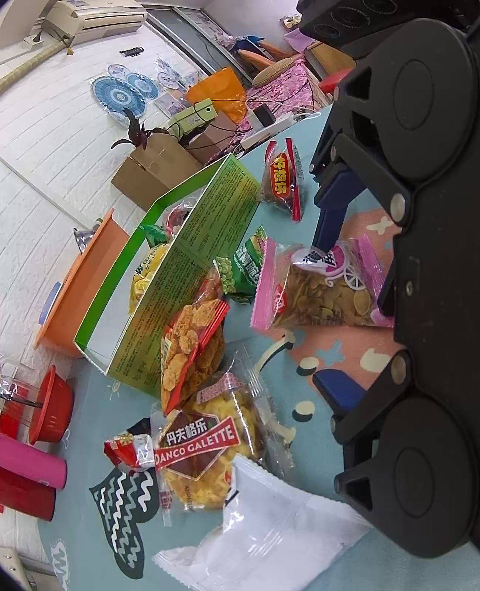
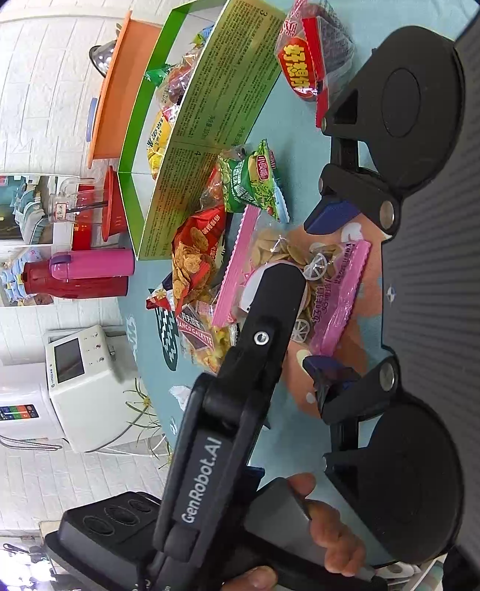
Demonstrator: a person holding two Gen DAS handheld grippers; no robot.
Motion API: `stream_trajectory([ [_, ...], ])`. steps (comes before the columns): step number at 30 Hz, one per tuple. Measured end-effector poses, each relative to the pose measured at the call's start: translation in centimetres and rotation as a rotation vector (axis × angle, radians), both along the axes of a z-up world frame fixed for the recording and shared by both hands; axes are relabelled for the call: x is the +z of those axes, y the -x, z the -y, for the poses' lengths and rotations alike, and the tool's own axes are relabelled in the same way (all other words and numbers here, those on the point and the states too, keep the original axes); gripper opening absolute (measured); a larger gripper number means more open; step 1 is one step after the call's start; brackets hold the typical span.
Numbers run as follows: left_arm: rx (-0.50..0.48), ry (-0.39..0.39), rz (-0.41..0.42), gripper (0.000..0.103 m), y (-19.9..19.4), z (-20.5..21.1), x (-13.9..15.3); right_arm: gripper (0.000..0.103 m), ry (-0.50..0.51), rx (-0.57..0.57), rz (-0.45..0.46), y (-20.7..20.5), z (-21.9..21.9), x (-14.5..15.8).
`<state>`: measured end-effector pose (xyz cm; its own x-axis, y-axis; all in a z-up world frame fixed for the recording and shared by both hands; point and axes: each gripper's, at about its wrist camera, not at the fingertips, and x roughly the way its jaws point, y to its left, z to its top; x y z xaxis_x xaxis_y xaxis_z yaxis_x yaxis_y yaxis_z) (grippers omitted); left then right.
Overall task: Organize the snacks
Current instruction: 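Grasp the pink-topped cookie bag with the left gripper, then carry the pink-topped cookie bag into the green box and release it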
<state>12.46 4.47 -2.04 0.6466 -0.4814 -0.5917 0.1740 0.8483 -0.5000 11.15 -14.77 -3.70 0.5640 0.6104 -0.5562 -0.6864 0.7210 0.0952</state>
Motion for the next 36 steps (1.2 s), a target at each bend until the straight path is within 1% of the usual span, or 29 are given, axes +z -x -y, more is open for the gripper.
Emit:
stream_trajectory([
  [7,-0.041,-0.044,-0.004,0.103,-0.8,0.4,0.2,0.103,-0.009,-0.002,-0.013,-0.2,-0.1,-0.2],
  [11,-0.054,-0.061,0.007,0.103,-0.9,0.8,0.0,0.103,-0.017,-0.006,-0.019,-0.4,-0.2,-0.2],
  [15,-0.081,-0.096,0.019,0.103,-1.0,1.6,0.0,0.103,-0.01,-0.006,-0.017,-0.7,-0.7,-0.2],
  [16,-0.093,-0.1,0.018,0.079,-1.1,1.9,-0.1,0.103,-0.01,-0.007,-0.016,-0.7,-0.8,-0.2],
  [17,-0.083,-0.129,0.028,0.076,-1.0,2.2,-0.1,0.103,-0.01,-0.005,-0.012,-0.7,-1.0,-0.2],
  [18,-0.084,-0.15,0.039,0.076,-0.9,2.5,-0.1,0.101,-0.001,-0.014,-0.004,-0.7,-1.1,-0.2],
  [20,-0.08,-0.156,0.047,0.073,-0.8,2.7,0.0,0.094,0.013,-0.032,0.01,-0.7,-1.2,-0.1],
  [21,-0.082,-0.157,0.051,0.068,-0.6,2.8,0.1,0.093,0.003,-0.04,0.003,-0.7,-1.0,-0.1],
  [23,-0.086,-0.161,0.054,0.066,-0.5,3.0,0.4,0.089,-0.01,-0.048,0.002,-0.7,-0.7,0.1],
  [27,-0.09,-0.159,0.078,0.065,-0.3,3.3,1.3,0.089,0.0,-0.054,0.039,-0.1,-0.4,0.6],
  [32,-0.095,-0.165,0.155,0.065,-0.6,3.6,3.9,0.089,-0.014,-0.061,0.11,-0.1,-0.1,2.6],
  [36,-0.097,-0.174,0.215,0.065,-1.9,3.8,5.9,0.088,-0.016,-0.06,0.171,-1.2,0.2,4.5],
])
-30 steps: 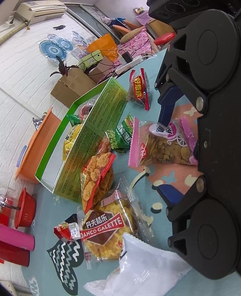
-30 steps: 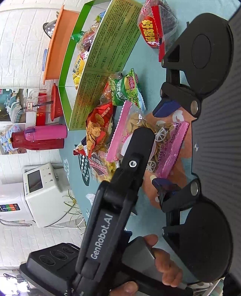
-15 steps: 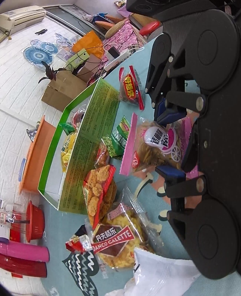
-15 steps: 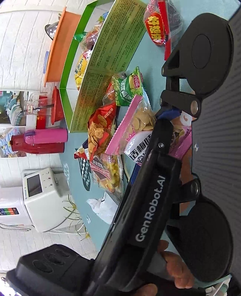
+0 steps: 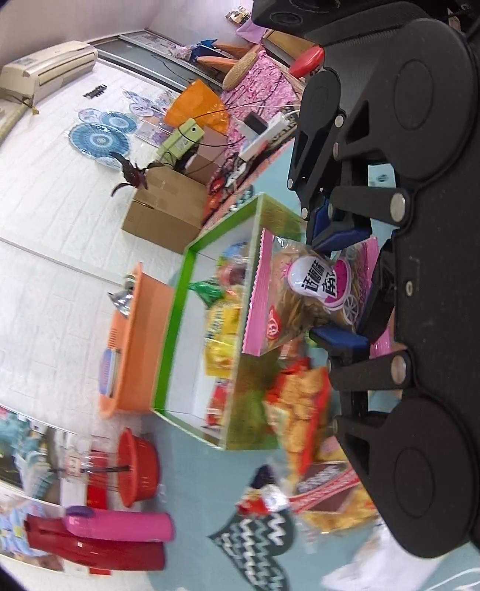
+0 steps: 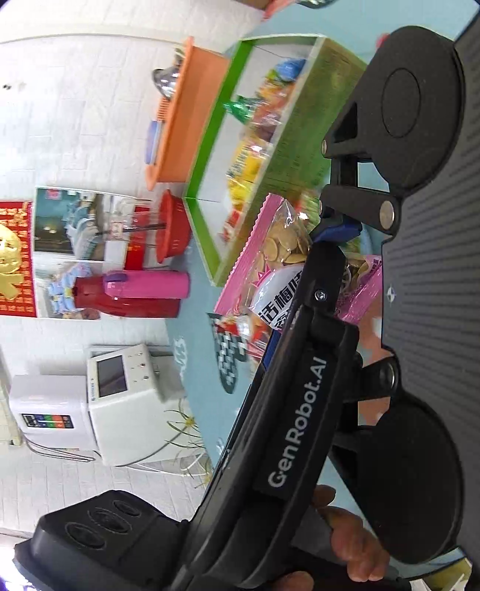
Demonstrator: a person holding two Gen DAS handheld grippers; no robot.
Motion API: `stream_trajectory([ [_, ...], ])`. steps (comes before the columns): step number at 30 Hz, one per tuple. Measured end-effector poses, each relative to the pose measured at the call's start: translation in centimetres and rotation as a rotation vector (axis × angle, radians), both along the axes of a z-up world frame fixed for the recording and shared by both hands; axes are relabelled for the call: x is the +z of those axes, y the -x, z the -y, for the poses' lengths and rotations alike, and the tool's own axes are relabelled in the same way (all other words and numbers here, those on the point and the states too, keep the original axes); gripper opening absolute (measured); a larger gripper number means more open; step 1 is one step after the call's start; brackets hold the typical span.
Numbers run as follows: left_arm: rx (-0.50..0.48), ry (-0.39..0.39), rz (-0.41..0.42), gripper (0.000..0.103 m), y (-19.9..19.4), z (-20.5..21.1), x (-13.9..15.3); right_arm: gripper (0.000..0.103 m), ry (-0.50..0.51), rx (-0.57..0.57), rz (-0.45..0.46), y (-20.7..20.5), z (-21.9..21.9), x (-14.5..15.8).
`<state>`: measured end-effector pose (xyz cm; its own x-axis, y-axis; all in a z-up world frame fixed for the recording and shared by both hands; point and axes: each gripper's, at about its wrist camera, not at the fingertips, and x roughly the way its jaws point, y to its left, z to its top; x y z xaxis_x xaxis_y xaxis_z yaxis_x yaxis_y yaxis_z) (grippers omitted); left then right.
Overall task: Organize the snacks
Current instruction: 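Carry the pink-topped cookie bag into the green box and release it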
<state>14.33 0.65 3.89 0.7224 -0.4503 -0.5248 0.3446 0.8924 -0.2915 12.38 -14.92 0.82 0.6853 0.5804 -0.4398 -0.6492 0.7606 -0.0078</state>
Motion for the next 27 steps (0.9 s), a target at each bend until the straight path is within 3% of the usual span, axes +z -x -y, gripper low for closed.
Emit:
stream_trajectory([
  [6,-0.006,-0.004,0.074,0.065,-3.3,0.3,2.6,0.088,-0.014,-0.02,0.076,-3.0,-0.2,2.6],
  [10,-0.02,-0.015,0.086,0.065,-6.8,0.8,3.2,0.088,-0.03,-0.047,0.078,-6.2,-0.2,3.5],
  [22,-0.042,-0.031,0.114,0.065,-15.1,0.7,3.0,0.088,-0.012,-0.117,0.084,-13.7,-0.7,4.3],
  [24,-0.043,-0.029,0.079,0.073,-16.2,0.6,2.2,0.089,0.009,-0.123,0.069,-14.8,-1.0,3.8],
  [25,-0.026,-0.017,0.052,0.103,-16.9,0.4,1.6,0.093,0.029,-0.122,0.049,-15.3,-1.2,3.4],
  [26,-0.005,-0.01,0.028,0.103,-17.1,0.1,1.1,0.103,0.044,-0.122,0.028,-15.6,-1.4,3.0],
  [27,0.025,-0.003,0.021,0.103,-17.1,-0.1,0.8,0.103,0.065,-0.121,0.007,-15.9,-1.5,2.6],
])
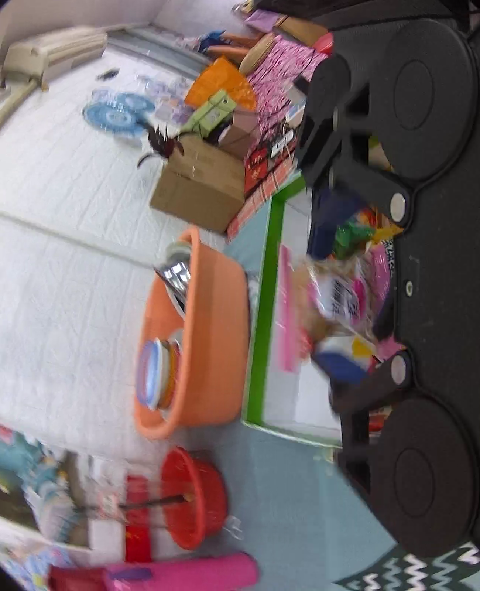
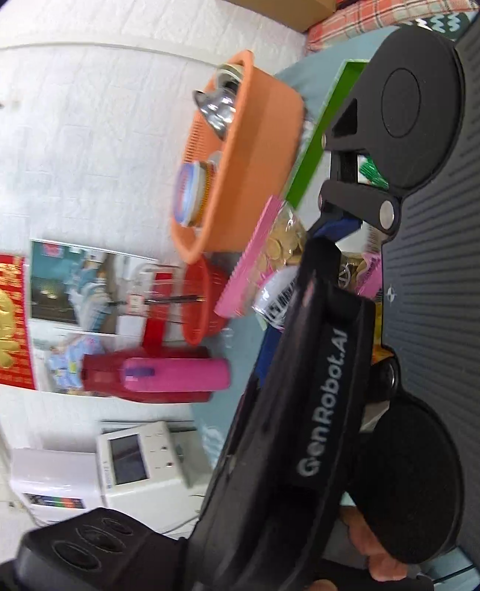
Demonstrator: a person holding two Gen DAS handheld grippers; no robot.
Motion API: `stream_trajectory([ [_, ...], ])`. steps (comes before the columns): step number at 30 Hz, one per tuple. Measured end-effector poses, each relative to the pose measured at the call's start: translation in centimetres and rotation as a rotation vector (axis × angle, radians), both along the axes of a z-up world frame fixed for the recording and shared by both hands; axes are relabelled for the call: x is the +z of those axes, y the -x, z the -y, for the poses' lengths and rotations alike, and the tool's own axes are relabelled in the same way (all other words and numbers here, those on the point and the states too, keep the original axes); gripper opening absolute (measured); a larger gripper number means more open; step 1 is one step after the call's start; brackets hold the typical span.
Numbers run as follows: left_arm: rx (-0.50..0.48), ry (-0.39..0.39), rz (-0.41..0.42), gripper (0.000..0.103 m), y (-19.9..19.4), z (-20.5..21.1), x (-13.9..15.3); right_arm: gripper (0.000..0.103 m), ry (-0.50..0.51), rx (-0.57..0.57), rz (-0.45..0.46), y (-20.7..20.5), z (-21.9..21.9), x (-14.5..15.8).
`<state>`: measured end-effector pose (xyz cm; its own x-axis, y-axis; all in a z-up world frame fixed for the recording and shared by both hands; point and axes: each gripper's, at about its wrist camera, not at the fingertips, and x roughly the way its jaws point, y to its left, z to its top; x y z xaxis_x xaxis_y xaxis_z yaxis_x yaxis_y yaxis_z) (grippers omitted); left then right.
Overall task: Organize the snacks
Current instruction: 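Carry the pink-topped cookie bag into the green box and release it, then move the left tool back over the snack pile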
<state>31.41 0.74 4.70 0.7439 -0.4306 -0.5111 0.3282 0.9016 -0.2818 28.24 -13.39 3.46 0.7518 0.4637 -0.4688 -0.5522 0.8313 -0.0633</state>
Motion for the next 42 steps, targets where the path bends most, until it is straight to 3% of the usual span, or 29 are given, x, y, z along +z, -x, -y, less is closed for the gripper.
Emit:
stream_trajectory([
  [3,0.025,0.003,0.023,0.103,0.8,-0.6,-0.1,0.103,0.073,-0.042,0.028,0.4,0.1,-1.0],
  [6,0.029,-0.001,0.028,0.103,1.7,-0.9,0.5,0.103,0.085,-0.05,0.027,0.6,0.6,-1.4],
  [11,0.018,0.017,0.047,0.103,4.2,-1.2,2.2,0.103,0.037,-0.091,0.021,2.0,1.7,-0.5],
  [17,0.015,0.035,0.069,0.103,9.1,-1.7,4.5,0.103,0.018,-0.124,0.075,6.3,2.8,1.7],
  [24,0.03,0.032,0.103,0.103,15.6,-2.8,5.7,0.103,-0.099,-0.078,0.117,12.1,4.6,3.9],
  [32,0.071,0.029,0.067,0.103,21.5,-5.0,4.0,0.103,-0.144,0.046,0.114,17.4,2.8,2.9],
  [42,0.219,0.082,-0.049,0.103,25.3,-10.3,-1.0,0.103,-0.132,0.116,-0.052,19.4,-0.1,-2.3],
])
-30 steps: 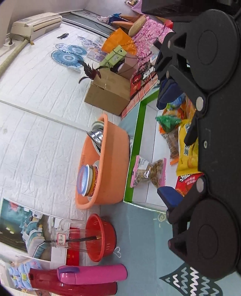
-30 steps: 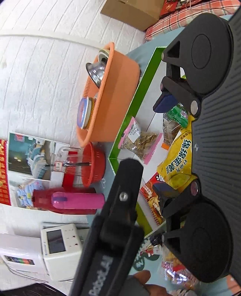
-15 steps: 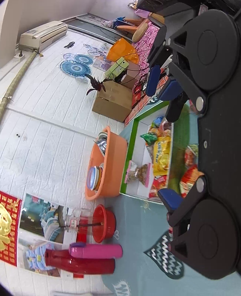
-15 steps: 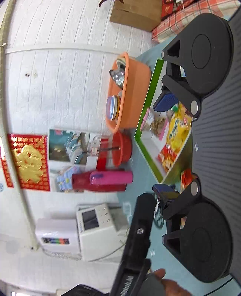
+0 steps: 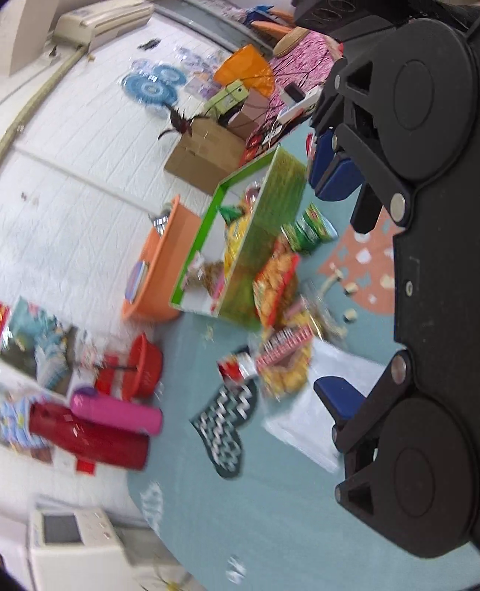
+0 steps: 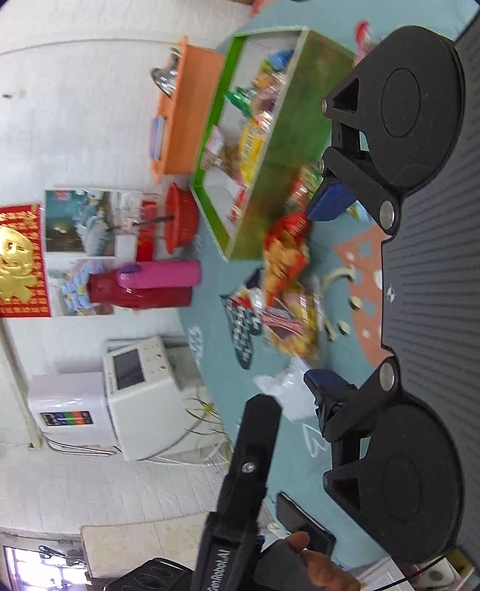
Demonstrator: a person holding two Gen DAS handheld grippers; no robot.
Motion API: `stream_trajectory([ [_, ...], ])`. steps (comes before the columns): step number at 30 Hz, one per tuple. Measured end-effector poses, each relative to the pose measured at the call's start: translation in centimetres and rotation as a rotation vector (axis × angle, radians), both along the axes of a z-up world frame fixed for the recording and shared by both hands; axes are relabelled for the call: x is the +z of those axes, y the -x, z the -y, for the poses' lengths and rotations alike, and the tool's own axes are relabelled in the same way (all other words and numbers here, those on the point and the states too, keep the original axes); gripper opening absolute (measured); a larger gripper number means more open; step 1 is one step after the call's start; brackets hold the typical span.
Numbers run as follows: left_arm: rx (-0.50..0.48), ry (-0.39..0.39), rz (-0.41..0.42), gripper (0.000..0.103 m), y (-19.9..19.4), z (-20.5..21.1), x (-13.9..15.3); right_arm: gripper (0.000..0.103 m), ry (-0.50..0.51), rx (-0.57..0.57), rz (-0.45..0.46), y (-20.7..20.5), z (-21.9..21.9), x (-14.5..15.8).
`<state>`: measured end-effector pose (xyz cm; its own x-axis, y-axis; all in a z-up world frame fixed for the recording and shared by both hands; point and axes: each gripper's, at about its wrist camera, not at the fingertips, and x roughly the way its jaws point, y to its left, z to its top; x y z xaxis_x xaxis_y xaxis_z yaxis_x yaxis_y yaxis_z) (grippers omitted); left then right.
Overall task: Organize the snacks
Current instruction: 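Move the left tool back over the snack pile, then grasp the white plastic packet with the left gripper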
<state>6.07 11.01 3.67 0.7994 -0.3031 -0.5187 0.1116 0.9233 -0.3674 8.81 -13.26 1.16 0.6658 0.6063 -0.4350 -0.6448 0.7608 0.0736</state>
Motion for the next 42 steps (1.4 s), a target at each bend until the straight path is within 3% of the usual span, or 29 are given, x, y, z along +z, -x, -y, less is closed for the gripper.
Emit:
stream_trajectory([
  [6,0.113,0.042,-0.078,0.103,0.7,-4.2,-2.2,0.103,0.035,0.064,-0.076,0.3,-2.9,-2.0],
  [10,0.122,0.058,-0.074,0.103,-0.5,-6.3,-2.6,0.103,0.042,0.12,-0.11,0.3,-5.1,-2.6],
  [14,0.073,0.065,-0.07,0.103,-3.6,-8.2,-3.0,0.103,0.018,0.15,-0.151,0.1,-6.3,-2.9],
  [19,-0.015,0.138,-0.151,0.103,-6.4,-10.1,-4.8,0.103,-0.063,0.17,-0.257,-1.3,-7.4,-3.7],
  [23,-0.02,0.119,-0.163,0.103,-7.1,-10.2,-5.8,0.103,-0.097,0.182,-0.307,-2.3,-8.9,-4.2],
  [24,-0.03,0.13,-0.167,0.094,-7.1,-10.1,-5.9,0.103,-0.103,0.186,-0.31,-2.5,-9.2,-4.3],
  [25,-0.053,0.151,-0.184,0.069,-7.2,-9.9,-6.0,0.103,-0.106,0.184,-0.312,-2.7,-9.5,-4.4],
  [27,-0.084,0.148,-0.187,0.063,-6.8,-9.2,-5.9,0.083,-0.095,0.157,-0.316,-3.1,-9.7,-4.6],
  [28,-0.094,0.123,-0.181,0.063,-6.4,-8.6,-5.8,0.066,-0.078,0.144,-0.306,-2.9,-9.6,-4.6],
  [29,-0.105,0.105,-0.177,0.063,-6.0,-8.1,-5.7,0.062,-0.065,0.139,-0.297,-2.9,-9.3,-4.5],
  [37,-0.109,0.108,-0.184,0.064,-4.5,-6.0,-5.4,0.05,-0.07,0.149,-0.267,-1.6,-6.8,-4.3],
  [42,-0.124,0.059,-0.114,0.059,-3.0,-3.8,-2.6,0.044,-0.112,0.143,-0.223,-0.6,-4.8,-3.3],
])
